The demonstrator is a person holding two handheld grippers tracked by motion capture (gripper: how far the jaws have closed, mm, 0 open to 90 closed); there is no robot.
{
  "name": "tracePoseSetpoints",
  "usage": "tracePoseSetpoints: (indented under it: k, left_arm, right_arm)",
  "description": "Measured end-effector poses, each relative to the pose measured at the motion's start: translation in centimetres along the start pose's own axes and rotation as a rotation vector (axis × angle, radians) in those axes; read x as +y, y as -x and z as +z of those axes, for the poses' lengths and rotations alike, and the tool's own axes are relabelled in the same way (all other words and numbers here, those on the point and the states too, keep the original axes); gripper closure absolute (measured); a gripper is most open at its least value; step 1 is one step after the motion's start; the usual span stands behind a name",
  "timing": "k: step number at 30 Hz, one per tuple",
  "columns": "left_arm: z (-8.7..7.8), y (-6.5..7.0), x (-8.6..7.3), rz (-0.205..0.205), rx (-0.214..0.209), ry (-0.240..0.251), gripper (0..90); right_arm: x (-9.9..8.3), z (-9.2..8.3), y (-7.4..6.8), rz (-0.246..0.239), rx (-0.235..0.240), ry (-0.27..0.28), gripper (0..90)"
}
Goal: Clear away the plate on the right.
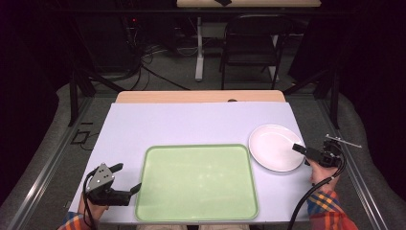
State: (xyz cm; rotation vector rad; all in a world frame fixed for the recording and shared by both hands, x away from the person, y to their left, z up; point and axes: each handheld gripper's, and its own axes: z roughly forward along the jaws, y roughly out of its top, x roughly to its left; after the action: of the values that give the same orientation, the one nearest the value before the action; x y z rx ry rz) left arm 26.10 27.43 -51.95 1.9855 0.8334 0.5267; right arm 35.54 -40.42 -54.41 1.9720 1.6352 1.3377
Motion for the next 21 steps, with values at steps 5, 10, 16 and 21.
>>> tracePoseSetpoints:
  k: [5,10,16,21]
  left_arm:
    - [0.0,0.0,0.0,-0.008,0.002,0.000,4.3]
    - [0.1,0.0,0.0,-0.009,0.001,-0.005,4.4]
    - [0.1,0.0,0.0,-0.007,-0.001,-0.009,4.6]
    - [0.1,0.0,-0.1,-0.002,-0.003,-0.014,4.8]
  right_arm:
    - [-0.1,0.3,0.5,0.034,-0.021,0.002,30.7]
    - [-0.1,0.7,0.7,0.048,-0.049,-0.003,40.5]
    - [-0.3,1.7,1.5,0.107,-0.048,-0.020,52.5]
    - [-0.4,2.0,1.9,0.146,-0.038,-0.010,60.6]
